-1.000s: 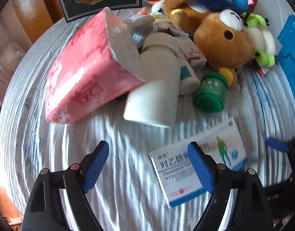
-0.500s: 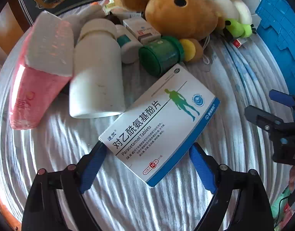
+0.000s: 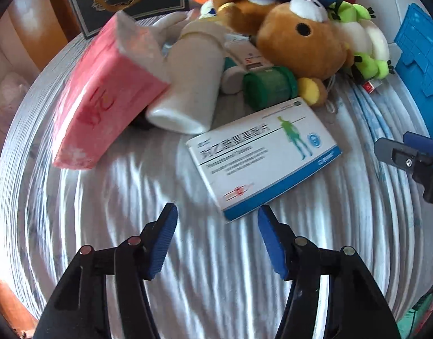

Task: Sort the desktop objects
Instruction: 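Move the left gripper to the white-blue tablet box while the right approaches the green jar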

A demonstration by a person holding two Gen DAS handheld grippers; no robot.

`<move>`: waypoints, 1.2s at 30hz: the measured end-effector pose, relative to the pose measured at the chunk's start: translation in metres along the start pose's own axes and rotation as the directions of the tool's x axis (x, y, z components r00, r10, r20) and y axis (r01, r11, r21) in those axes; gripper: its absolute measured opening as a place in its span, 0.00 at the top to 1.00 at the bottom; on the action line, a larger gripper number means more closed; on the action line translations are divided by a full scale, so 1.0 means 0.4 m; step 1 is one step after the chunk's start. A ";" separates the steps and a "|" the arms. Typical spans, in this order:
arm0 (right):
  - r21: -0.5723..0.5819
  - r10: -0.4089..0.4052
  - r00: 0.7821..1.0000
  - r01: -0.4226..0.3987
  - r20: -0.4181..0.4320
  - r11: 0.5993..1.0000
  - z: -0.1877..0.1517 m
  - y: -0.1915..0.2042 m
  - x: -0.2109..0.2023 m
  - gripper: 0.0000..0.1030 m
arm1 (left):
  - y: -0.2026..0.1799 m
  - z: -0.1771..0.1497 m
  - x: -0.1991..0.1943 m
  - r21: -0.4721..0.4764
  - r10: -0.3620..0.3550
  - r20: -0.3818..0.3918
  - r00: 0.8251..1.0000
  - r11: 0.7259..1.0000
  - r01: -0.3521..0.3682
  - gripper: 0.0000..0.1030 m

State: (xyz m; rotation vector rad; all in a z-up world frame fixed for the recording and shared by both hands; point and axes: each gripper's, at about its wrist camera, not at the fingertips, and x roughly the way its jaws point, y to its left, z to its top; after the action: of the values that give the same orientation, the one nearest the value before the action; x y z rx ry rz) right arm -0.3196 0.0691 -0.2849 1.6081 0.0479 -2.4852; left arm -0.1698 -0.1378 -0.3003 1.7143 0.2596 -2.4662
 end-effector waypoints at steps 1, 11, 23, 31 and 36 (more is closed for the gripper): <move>-0.005 0.006 1.000 -0.006 0.001 1.000 0.004 0.010 0.002 0.00 | 0.013 0.002 -0.003 -0.020 -0.021 -0.005 1.000 1.000 0.021 0.43; -0.058 -0.106 0.994 0.104 -0.022 0.993 0.038 0.021 0.106 0.03 | 0.031 0.078 0.005 -0.064 0.119 0.090 0.989 0.991 -0.114 0.43; -0.217 0.081 0.995 -0.091 -0.053 0.972 -0.028 0.149 0.051 0.05 | 0.078 -0.052 -0.028 -0.147 -0.024 -0.035 0.999 0.989 0.018 0.43; -0.275 -0.017 1.000 0.013 -0.010 0.961 0.079 0.182 0.149 0.06 | 0.142 -0.032 0.014 -0.223 0.144 -0.014 0.990 0.964 -0.143 0.41; -0.445 0.146 0.984 -0.175 -0.098 0.879 -0.005 0.284 0.107 0.08 | 0.228 -0.013 0.001 -0.326 0.217 -0.030 0.976 0.921 -0.215 0.41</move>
State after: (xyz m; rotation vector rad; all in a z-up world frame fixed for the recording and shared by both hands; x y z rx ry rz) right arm -0.3159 -0.0481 -0.3166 1.4206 0.4493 -2.0944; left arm -0.1468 -0.2259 -0.3088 1.5060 0.4278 -2.1296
